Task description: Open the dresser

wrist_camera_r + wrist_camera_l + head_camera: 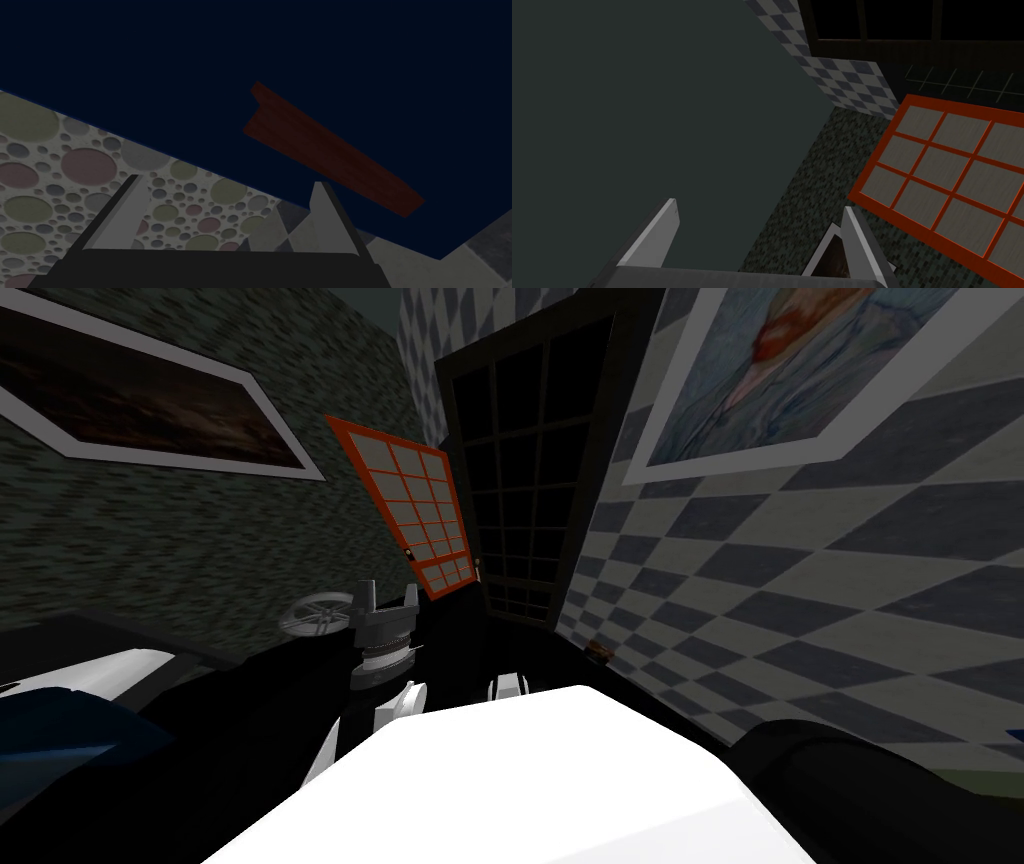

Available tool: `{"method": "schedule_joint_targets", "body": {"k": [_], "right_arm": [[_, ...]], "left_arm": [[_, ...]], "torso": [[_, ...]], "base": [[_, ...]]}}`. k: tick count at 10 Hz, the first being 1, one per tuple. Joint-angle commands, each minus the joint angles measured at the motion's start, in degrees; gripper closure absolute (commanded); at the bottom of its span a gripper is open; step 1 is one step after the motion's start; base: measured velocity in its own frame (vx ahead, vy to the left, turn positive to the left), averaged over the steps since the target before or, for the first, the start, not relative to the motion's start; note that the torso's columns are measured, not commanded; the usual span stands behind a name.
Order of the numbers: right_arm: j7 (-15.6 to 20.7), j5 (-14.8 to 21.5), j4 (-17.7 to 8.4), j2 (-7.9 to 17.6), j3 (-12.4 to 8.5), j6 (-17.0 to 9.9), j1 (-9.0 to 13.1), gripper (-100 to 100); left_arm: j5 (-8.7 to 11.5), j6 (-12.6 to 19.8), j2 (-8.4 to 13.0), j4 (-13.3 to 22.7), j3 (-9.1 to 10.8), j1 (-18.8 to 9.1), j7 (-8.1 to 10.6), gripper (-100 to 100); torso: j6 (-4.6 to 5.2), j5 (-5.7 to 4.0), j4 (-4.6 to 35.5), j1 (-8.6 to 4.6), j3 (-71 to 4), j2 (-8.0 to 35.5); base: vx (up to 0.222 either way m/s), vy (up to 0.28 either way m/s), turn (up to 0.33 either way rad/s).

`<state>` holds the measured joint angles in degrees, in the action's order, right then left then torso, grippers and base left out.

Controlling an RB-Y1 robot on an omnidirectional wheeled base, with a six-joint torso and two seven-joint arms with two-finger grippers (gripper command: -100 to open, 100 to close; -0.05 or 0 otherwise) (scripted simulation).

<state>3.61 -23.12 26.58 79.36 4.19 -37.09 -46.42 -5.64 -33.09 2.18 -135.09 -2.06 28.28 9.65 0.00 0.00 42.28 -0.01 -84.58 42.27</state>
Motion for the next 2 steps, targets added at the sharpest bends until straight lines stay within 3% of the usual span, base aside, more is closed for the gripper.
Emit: {"method": "schedule_joint_targets", "body": {"k": [1, 2], "right_arm": [[0.0, 0.0, 0.0, 0.0, 0.0, 0.0, 0.0, 0], [0.0, 0.0, 0.0, 0.0, 0.0, 0.0, 0.0, 0]], "left_arm": [[0.0, 0.0, 0.0, 0.0, 0.00, 0.0, 0.00, 0], [0.0, 0.0, 0.0, 0.0, 0.00, 0.0, 0.00, 0]], "torso": [[0.00, 0.00, 0.0, 0.01, 0.0, 0.0], [0.00, 0.00, 0.0, 0.01, 0.0, 0.0]], "base": [[0.000, 0.000, 0.000], [0.000, 0.000, 0.000]]}}
